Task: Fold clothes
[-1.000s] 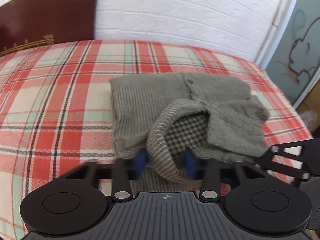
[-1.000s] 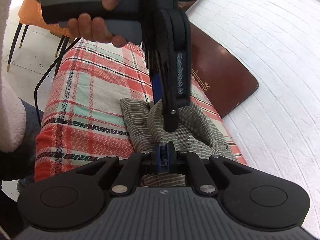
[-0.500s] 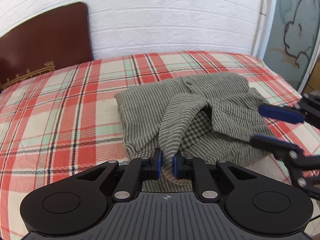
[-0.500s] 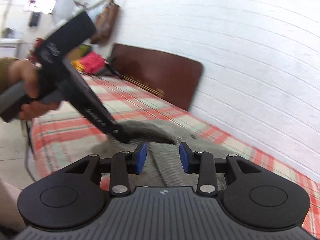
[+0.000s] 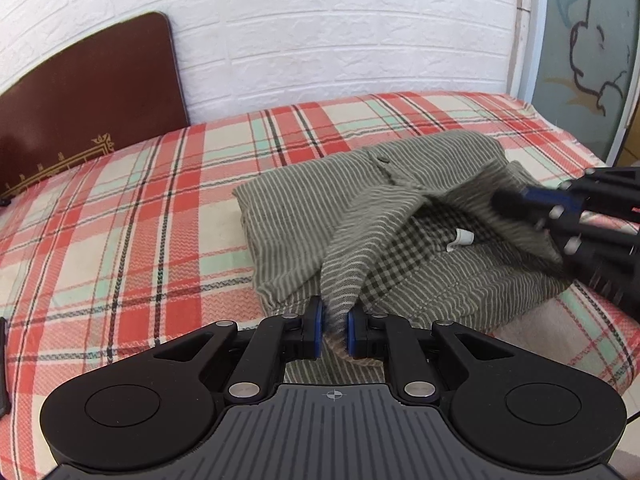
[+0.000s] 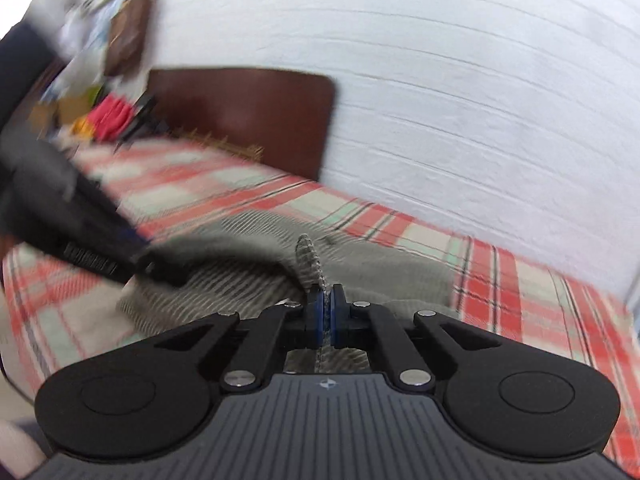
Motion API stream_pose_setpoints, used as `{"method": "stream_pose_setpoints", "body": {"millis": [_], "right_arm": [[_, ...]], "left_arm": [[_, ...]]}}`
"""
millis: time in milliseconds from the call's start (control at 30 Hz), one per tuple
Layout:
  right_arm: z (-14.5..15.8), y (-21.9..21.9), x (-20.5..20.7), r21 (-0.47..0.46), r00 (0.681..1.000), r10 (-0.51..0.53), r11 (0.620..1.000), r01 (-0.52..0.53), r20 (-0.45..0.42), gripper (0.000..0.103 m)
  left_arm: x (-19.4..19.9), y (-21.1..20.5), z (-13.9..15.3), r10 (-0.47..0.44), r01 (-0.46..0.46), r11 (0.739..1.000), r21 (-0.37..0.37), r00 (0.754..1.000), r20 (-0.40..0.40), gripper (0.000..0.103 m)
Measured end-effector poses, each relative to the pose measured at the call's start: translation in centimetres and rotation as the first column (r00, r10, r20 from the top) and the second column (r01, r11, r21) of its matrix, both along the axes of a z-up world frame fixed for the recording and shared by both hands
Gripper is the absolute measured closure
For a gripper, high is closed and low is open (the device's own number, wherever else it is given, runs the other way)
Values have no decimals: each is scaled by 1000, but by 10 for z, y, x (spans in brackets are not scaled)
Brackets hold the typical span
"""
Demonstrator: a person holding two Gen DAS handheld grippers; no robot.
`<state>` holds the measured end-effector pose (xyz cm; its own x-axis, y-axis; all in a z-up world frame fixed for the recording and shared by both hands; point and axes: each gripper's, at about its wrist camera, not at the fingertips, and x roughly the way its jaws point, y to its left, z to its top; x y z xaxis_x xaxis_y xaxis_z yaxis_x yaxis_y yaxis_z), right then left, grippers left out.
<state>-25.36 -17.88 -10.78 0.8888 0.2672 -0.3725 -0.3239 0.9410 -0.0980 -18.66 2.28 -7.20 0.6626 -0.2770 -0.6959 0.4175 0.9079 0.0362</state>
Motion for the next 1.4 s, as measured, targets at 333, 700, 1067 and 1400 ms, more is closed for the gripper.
{"method": "stream_pose_setpoints", "body": {"millis": [333,700,1067,1400], "right_arm": [[-45,-105,41,730,945,30,643,231,-325,100],[-54,-116,64,863,921,230,474,176,-315,100],[-40,-120,61,832,927,260,548,90,-271,100],[-42,-124,63,817,929,236,567,108,-286,97]], "left_arm": [[-2,11,-1,-31,31,997,-70,1000,6,86],[-16,-9,43,-268,255,963,91,946,182,49],[35,-83,34,-565,552,824,130,816,120,43],[61,-97,21,-557,555,829,66,831,11,103]]}}
